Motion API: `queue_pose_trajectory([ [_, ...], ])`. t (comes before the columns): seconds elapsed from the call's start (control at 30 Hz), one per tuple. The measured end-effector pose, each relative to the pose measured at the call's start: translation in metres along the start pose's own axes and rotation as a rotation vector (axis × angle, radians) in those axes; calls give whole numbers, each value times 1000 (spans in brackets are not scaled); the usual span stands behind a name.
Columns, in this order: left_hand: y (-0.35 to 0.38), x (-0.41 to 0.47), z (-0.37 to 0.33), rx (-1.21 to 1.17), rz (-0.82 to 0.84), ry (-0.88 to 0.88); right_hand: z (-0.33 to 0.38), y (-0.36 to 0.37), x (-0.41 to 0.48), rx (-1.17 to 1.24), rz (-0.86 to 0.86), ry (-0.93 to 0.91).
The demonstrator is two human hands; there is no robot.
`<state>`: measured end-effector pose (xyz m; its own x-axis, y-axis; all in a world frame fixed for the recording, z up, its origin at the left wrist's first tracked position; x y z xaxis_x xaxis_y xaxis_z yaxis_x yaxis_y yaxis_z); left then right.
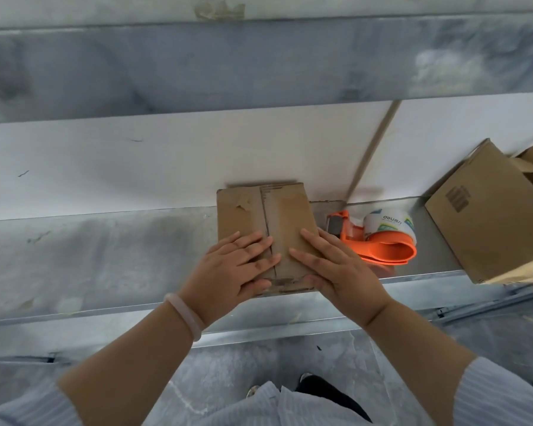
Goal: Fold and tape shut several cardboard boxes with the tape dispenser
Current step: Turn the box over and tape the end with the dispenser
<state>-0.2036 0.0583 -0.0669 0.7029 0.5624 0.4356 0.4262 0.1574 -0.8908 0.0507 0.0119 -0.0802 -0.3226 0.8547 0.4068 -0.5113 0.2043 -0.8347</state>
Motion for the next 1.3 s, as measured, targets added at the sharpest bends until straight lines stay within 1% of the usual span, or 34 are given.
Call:
queue_pose_trajectory([
  [0.17,0,-3,7,1,-7,59,-14,-8,1,-97,87,-134],
  [0.37,-2,-10,13,3,9,64,-23,-10,4,-104,45,-200],
  [0.47,-4,-9,13,-11,21,68,-20,-7,2,-92,17,-169],
  [0.57,-5,-9,10,-46,21,24,-11,-12,3,-161,-27,-163],
  [0.63,-5,-10,5,-39,-20,15,-1,-16,5,-176,-80,-214],
  [0.7,-4,-11,-2,-19,-76,1,9,-11,6,-137,-94,-242],
  [0.8,0,-8,-7,-12,-158,-72,15,3,8,-39,-153,-159],
  [0.87,2,-5,-7,-8,-168,-85,12,5,10,0,-180,-136],
  [1.07,-4,-10,10,-71,-42,47,-3,-6,10,6,-35,-228],
  [1.17,-7,-19,17,-78,-19,42,-10,-11,5,17,21,-225],
  [1.3,-9,-23,19,-64,18,43,-12,-14,7,34,50,-244],
])
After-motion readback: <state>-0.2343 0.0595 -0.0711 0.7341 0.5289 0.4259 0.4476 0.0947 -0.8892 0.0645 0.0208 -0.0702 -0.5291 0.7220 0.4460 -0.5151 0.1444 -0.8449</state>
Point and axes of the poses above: each hand's wrist, its own x-axis towards the middle knuckle, its own y-axis out of the palm, z = x × y, the point moved 1 cm from there along x, towards the middle knuckle, and after that the axes turned 5 degrees about -z, right-handed, at the moved point
